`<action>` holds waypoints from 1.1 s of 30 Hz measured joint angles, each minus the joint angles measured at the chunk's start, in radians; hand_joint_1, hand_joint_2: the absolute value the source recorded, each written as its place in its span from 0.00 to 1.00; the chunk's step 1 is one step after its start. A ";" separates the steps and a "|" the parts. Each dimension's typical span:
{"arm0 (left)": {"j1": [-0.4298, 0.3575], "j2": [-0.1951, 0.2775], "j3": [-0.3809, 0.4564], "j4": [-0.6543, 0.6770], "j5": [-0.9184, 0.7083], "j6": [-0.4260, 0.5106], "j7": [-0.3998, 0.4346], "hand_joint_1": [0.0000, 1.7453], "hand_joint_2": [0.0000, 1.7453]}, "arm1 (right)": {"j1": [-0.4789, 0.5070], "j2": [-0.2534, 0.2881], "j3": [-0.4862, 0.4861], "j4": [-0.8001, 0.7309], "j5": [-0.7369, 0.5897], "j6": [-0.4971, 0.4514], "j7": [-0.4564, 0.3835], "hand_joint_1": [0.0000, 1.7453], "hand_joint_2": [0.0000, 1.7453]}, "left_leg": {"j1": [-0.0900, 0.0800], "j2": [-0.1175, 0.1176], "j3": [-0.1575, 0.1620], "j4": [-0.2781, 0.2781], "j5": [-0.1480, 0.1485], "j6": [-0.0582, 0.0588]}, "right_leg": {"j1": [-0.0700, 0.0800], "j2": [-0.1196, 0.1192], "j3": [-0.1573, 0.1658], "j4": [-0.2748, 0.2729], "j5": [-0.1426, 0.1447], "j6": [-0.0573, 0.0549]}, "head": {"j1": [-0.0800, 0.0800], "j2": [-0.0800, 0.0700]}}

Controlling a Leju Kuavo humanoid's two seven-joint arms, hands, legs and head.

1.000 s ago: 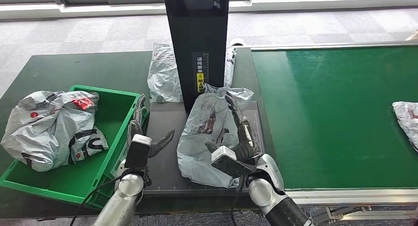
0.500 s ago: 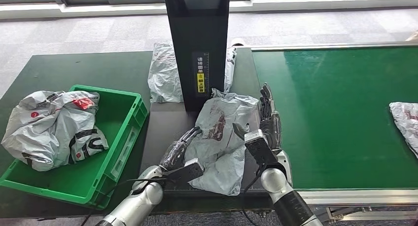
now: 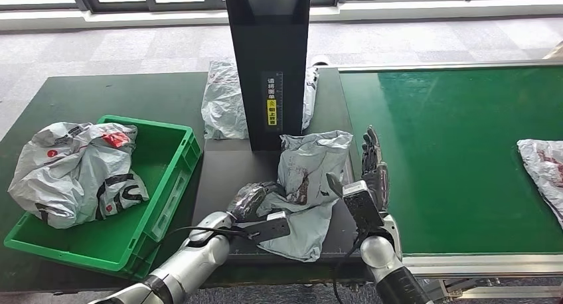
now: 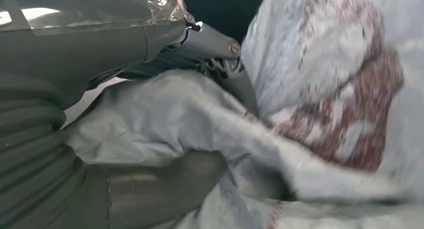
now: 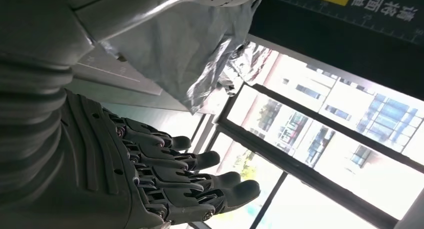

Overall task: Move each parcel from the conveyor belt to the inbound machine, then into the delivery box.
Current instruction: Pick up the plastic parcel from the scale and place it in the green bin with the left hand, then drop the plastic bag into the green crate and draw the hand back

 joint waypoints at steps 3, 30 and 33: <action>0.010 0.006 0.040 -0.045 0.034 0.088 -0.009 1.00 1.00 | 0.043 -0.025 0.000 -0.017 -0.024 -0.019 0.000 0.00 1.00 | 0.000 0.001 -0.002 0.000 0.001 -0.001 | 0.001 0.002 -0.003 0.000 0.001 -0.001 | 0.000 0.000; 0.187 0.132 0.549 -0.841 -0.576 0.438 0.119 1.00 1.00 | 0.143 -0.116 0.000 -0.074 -0.092 -0.053 -0.009 0.00 1.00 | 0.000 0.003 -0.012 0.000 0.001 -0.002 | 0.003 0.004 -0.014 0.001 0.000 -0.001 | 0.000 0.000; 0.187 0.133 0.551 -0.844 -0.576 0.438 0.119 1.00 1.00 | 0.143 -0.116 0.000 -0.074 -0.092 -0.053 -0.009 0.00 1.00 | 0.000 0.003 -0.012 0.000 0.001 -0.002 | 0.002 0.004 -0.014 0.001 0.000 -0.001 | 0.000 0.000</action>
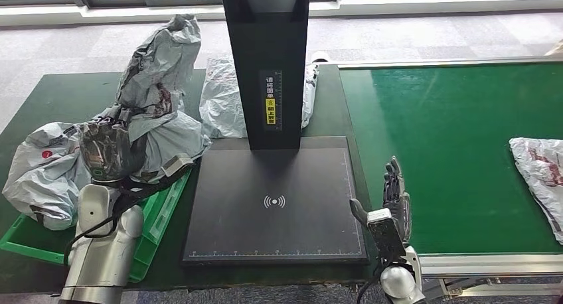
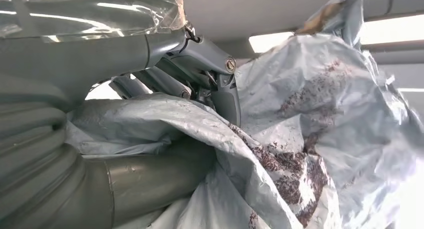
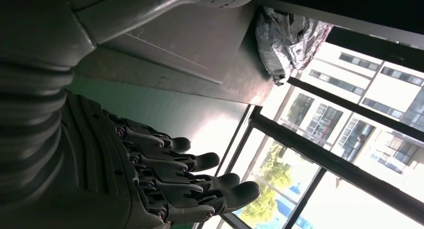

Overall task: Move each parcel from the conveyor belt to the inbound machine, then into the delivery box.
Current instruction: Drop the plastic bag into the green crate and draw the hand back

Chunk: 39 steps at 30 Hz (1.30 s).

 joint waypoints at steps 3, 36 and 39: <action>0.004 0.002 0.009 -0.012 -0.009 0.000 0.009 1.00 1.00 | 0.000 -0.001 0.000 -0.001 -0.002 0.001 0.000 0.00 1.00 | 0.000 0.000 0.000 0.000 0.000 0.000 | 0.000 0.000 0.000 0.000 0.000 0.000 | 0.000 0.000; 0.270 0.162 0.249 -0.001 0.296 -0.247 0.213 0.00 1.00 | -0.033 -0.052 0.024 0.012 -0.040 0.118 0.055 0.00 1.00 | 0.001 0.005 0.000 0.000 -0.003 -0.003 | 0.001 0.006 -0.002 0.001 -0.002 -0.002 | 0.000 0.000; 0.266 0.158 0.253 -0.025 0.431 -0.121 0.115 0.00 1.00 | -0.039 -0.058 0.024 0.012 -0.058 0.120 0.046 0.00 1.00 | 0.001 0.005 0.000 0.000 -0.002 -0.003 | 0.001 0.006 -0.002 0.001 -0.001 -0.002 | 0.000 0.000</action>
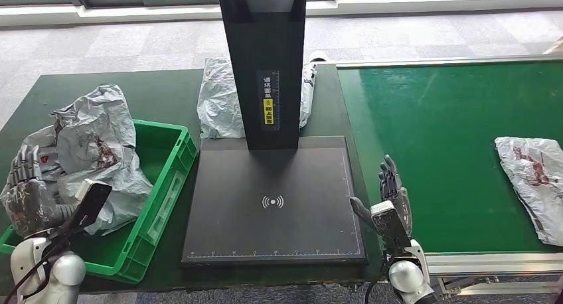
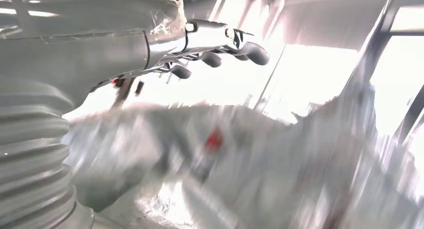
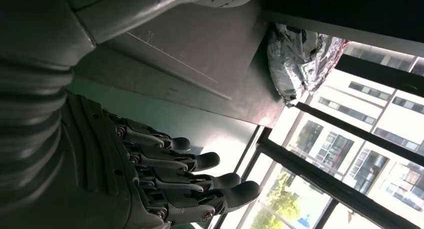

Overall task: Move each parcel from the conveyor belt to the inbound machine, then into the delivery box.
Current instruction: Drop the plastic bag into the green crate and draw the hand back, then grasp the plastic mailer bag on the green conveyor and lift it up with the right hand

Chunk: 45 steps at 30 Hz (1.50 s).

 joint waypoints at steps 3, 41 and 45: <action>-0.015 -0.001 0.012 -0.031 0.133 0.092 -0.115 0.00 1.00 | -0.015 -0.007 0.000 0.005 -0.033 0.000 -0.021 0.00 1.00 | 0.000 0.000 0.000 0.000 0.000 0.000 | 0.000 0.000 0.000 0.000 0.000 0.000 | 0.000 0.000; -0.074 -0.188 -0.446 0.010 0.846 -0.496 -0.328 0.00 1.00 | -0.308 -0.064 0.103 0.384 0.173 -0.235 0.037 0.00 1.00 | -0.002 -0.002 -0.001 0.002 0.001 0.002 | -0.002 -0.002 0.001 -0.001 0.003 0.003 | 0.000 0.000; -0.088 -0.203 -0.482 0.056 0.848 -0.493 -0.324 0.00 1.00 | -0.310 -0.044 0.057 0.440 0.388 -0.251 0.109 0.00 1.00 | -0.002 -0.002 -0.001 0.002 0.001 0.002 | -0.002 -0.002 0.000 -0.001 0.003 0.003 | 0.000 0.000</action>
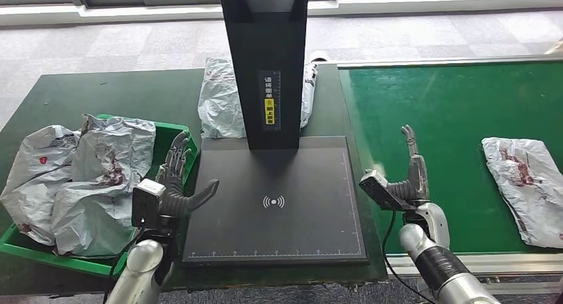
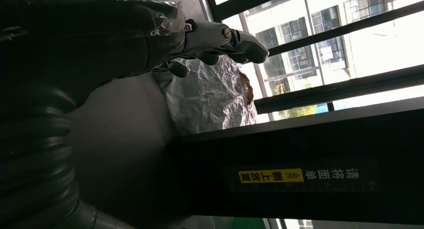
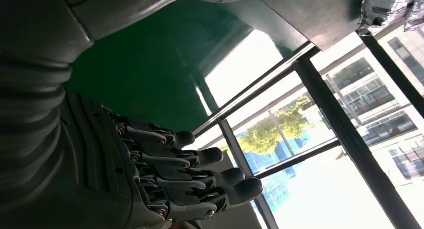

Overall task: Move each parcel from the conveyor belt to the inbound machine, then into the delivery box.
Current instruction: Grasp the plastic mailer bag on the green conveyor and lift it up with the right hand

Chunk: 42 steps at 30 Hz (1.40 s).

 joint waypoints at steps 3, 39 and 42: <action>-0.011 -0.008 -0.012 0.029 0.000 0.014 0.003 0.00 1.00 | -0.002 0.012 -0.030 0.029 0.094 -0.001 0.061 0.00 1.00 | 0.000 -0.001 0.000 0.000 0.000 0.000 | 0.000 0.000 0.000 0.000 0.000 0.000 | 0.000 0.000; -0.105 -0.080 -0.033 0.250 0.032 0.094 0.000 0.00 1.00 | 0.102 0.038 -0.529 0.160 0.975 0.123 0.726 0.00 1.00 | 0.000 -0.003 -0.002 0.000 0.001 0.002 | -0.001 -0.003 -0.001 0.000 0.000 0.001 | 0.000 0.000; -0.107 -0.080 -0.033 0.250 0.033 0.091 0.002 0.00 1.00 | 0.100 0.038 -0.555 0.162 0.979 0.157 0.714 0.00 1.00 | 0.000 -0.003 -0.002 0.000 0.001 0.002 | -0.001 -0.003 -0.001 0.000 0.000 0.001 | 0.000 0.000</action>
